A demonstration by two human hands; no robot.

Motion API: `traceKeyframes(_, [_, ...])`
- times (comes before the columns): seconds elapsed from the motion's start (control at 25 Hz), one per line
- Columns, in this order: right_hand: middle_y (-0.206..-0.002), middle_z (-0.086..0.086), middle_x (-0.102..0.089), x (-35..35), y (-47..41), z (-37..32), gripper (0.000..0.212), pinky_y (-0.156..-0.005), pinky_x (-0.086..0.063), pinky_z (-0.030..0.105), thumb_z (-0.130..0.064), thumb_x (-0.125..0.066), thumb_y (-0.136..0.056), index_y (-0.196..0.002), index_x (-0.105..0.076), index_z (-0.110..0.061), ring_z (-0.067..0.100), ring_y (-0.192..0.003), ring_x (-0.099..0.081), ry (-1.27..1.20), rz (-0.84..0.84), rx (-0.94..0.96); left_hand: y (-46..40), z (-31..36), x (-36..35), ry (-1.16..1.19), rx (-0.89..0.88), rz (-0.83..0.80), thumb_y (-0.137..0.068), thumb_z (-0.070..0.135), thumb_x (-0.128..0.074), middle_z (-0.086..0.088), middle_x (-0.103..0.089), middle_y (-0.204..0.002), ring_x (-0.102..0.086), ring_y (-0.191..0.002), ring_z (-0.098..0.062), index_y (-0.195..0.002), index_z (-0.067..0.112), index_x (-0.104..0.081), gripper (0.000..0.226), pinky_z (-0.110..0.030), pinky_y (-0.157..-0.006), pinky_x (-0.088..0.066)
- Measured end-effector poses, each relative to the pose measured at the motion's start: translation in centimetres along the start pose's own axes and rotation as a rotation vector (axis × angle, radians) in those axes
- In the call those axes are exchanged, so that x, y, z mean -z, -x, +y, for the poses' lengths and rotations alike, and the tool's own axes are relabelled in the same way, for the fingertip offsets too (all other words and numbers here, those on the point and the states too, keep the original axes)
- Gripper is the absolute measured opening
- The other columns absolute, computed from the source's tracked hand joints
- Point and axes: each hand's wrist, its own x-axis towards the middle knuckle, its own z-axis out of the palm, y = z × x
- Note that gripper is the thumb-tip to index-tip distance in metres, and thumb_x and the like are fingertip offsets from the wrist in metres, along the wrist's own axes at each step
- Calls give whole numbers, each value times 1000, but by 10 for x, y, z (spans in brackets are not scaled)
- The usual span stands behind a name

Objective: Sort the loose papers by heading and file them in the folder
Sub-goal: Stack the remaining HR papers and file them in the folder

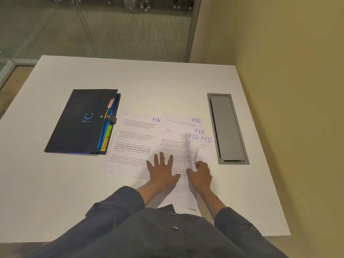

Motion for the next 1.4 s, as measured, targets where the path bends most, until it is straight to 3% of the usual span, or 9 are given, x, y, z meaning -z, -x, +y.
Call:
traceKeyframes(0.12, [-95,1,-67,13,-8,7,15,-56,-41,14,-21,-65,-90,-100,-61,-9,13,-80,-66,-236,17,-82,1,-11,5,81,5,51,-90,68,-31,-16,6,-161,7,-147,-37,-154,21,5,88,-60,-114,-3])
traceKeyframes(0.2, [-91,3,-68,23,-13,15,14,-51,-37,14,-18,-66,-90,-96,-61,-6,10,-70,-61,-344,86,-155,2,-20,5,75,3,79,-90,66,-35,-16,3,-161,4,-148,-36,-154,19,2,88,-58,-115,-6])
traceKeyframes(0.36, [-98,8,-66,25,-18,33,21,-52,-41,21,-26,-68,-89,-92,-56,-8,21,-75,-61,-336,137,-260,6,-32,-6,5,-55,5,-87,64,-44,-17,9,-160,7,-147,-38,-154,23,3,92,-58,-115,-6])
traceKeyframes(0.6, [-129,10,-52,28,-12,20,68,-86,-47,37,-28,-73,-84,-139,-40,-8,32,-116,-57,-139,97,-217,10,-33,-11,1,-62,-6,-86,63,-49,-15,16,-160,9,-147,-36,-154,25,5,94,-57,-115,-8])
traceKeyframes(0.72, [-130,11,-56,33,-15,14,75,-85,-46,36,-21,-73,-83,-143,-31,-6,30,-108,-58,-202,68,-222,9,-32,-10,14,-52,-20,-86,60,-52,-15,16,-160,9,-148,-36,-154,25,4,95,-57,-115,-9])
traceKeyframes(0.84, [-117,6,-61,37,-25,20,66,-85,-47,32,-22,-76,-80,-135,-42,-6,24,-97,-58,-379,-7,-312,9,-32,-9,5,-43,-25,-86,59,-53,-15,14,-160,7,-148,-36,-154,23,3,95,-57,-116,-9])
traceKeyframes(0.96, [-110,9,-73,37,-35,31,54,-91,-55,45,-27,-84,-61,-110,-69,-10,32,-99,-70,-647,-164,-294,7,-33,-10,7,-45,-22,-86,59,-53,-14,15,-160,7,-148,-35,-154,23,4,95,-57,-116,-9])
traceKeyframes(1.24, [-90,3,-69,57,-21,19,16,-52,-44,13,-15,-59,-96,-103,-69,-6,14,-74,-65,-316,-51,40,3,-35,-8,11,-52,-13,-86,57,-51,-15,5,-161,1,-148,-36,-153,22,-1,91,-57,-115,-11])
traceKeyframes(1.4, [-88,-3,-75,82,-11,9,15,-55,-50,12,-13,-61,-95,-103,-73,-6,9,-72,-72,-498,-59,125,-4,-42,22,290,-49,135,-81,66,-45,-9,-26,-154,-24,-141,-28,-151,13,-17,92,-49,-113,-24])
